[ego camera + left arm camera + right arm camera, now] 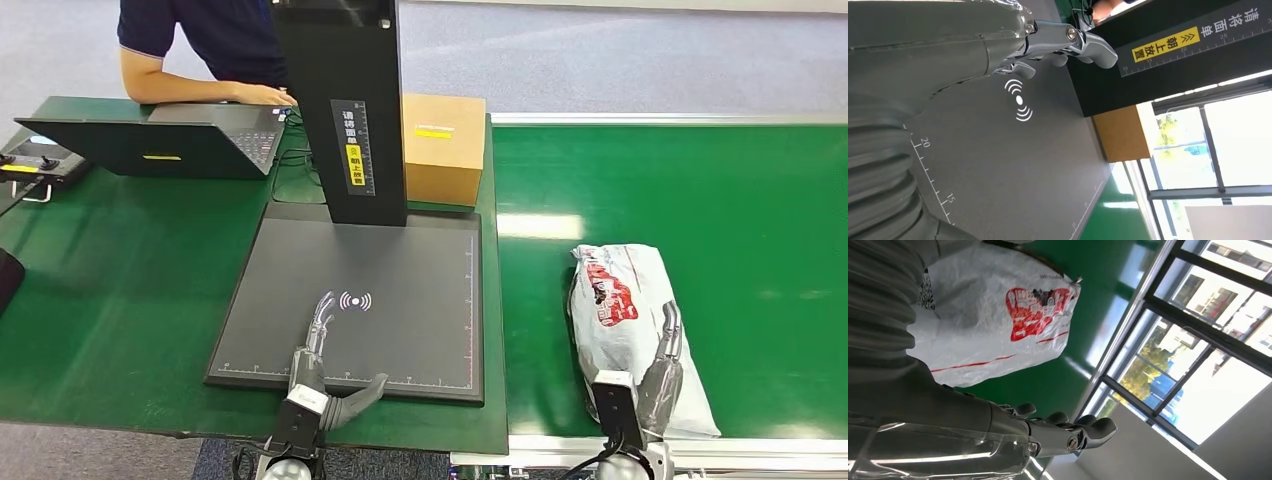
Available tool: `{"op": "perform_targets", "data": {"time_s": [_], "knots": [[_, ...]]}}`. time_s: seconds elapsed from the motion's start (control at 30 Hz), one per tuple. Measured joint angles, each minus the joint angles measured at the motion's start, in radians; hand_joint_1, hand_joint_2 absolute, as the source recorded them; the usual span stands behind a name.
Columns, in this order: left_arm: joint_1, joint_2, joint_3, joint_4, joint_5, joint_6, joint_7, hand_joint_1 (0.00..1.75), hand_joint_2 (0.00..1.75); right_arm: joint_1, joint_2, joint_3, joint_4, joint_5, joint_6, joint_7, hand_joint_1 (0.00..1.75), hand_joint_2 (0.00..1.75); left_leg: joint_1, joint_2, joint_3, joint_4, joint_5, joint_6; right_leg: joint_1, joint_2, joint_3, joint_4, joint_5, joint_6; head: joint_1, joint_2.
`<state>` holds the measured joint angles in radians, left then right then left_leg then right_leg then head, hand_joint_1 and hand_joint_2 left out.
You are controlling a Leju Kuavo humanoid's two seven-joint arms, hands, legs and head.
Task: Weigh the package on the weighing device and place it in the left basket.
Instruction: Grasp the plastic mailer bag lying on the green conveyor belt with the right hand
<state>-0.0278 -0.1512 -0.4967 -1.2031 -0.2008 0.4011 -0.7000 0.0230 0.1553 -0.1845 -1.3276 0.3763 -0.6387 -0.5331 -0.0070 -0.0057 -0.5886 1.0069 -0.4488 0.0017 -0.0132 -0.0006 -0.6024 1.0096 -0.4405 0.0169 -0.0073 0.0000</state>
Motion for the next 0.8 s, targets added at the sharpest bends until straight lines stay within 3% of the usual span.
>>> {"op": "perform_targets", "data": {"time_s": [0.5,0.8], "knots": [[0.001,-0.006,0.014,-0.004,0.001,-0.005,0.000,0.00,1.75,-0.188,-0.074,-0.157,0.384,0.022,-0.007,0.033,0.00,1.75,0.000,0.000,0.000,0.000,0.000,0.000,0.000,0.000,0.000,0.000,0.001,0.000,0.000,0.000],[0.002,-0.006,0.014,-0.005,-0.002,-0.009,0.000,0.00,1.75,-0.270,-0.108,-0.172,0.592,0.125,0.046,0.145,0.00,1.75,0.000,0.000,0.001,0.000,0.000,0.000,0.000,0.000,0.001,0.000,0.001,0.000,0.000,0.000]]}}
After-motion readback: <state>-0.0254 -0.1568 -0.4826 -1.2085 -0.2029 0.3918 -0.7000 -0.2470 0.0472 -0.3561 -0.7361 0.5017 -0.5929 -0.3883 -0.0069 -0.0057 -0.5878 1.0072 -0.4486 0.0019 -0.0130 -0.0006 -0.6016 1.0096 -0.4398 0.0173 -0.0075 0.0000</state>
